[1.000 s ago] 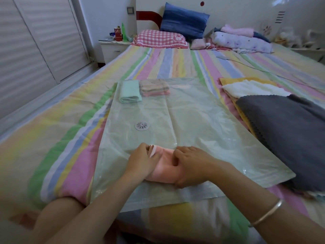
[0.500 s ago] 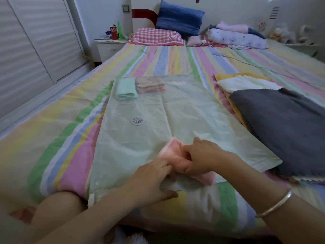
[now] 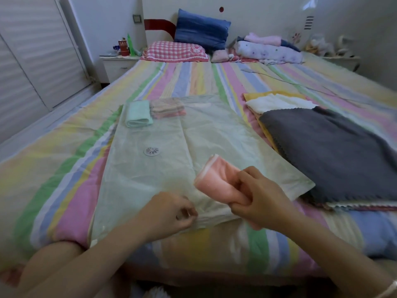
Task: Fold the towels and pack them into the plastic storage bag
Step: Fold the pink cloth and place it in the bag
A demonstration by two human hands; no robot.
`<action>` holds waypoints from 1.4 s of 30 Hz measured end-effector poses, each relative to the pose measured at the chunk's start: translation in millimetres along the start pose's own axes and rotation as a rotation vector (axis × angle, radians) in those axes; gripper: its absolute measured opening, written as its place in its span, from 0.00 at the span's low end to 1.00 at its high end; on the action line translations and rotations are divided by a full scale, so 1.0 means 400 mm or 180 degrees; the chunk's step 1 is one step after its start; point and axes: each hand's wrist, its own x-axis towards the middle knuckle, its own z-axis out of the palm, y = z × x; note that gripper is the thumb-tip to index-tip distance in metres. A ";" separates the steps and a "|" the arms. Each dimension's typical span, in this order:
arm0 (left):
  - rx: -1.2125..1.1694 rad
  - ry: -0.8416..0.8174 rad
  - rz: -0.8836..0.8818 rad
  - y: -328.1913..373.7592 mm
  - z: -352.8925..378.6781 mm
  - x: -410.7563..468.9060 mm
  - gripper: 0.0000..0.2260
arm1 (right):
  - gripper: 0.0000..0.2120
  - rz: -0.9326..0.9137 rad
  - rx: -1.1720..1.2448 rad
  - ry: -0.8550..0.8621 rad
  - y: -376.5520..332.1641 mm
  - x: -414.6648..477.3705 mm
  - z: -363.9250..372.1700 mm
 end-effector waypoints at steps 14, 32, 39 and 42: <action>-0.1316 0.1747 -0.0732 0.077 -0.092 -0.027 0.04 | 0.18 -0.0337 -0.0553 -0.0684 0.007 -0.055 0.050; -0.2848 0.0741 -0.1164 -0.008 -0.414 0.204 0.09 | 0.23 0.1540 0.0712 0.0403 -0.036 0.587 0.105; -0.1844 0.1921 -0.1822 -0.339 -0.331 0.501 0.09 | 0.21 0.1614 0.0617 0.1066 0.067 0.819 0.218; -0.1198 0.2079 -0.1935 -0.441 -0.308 0.655 0.07 | 0.17 0.1467 0.0175 0.1186 0.128 0.929 0.297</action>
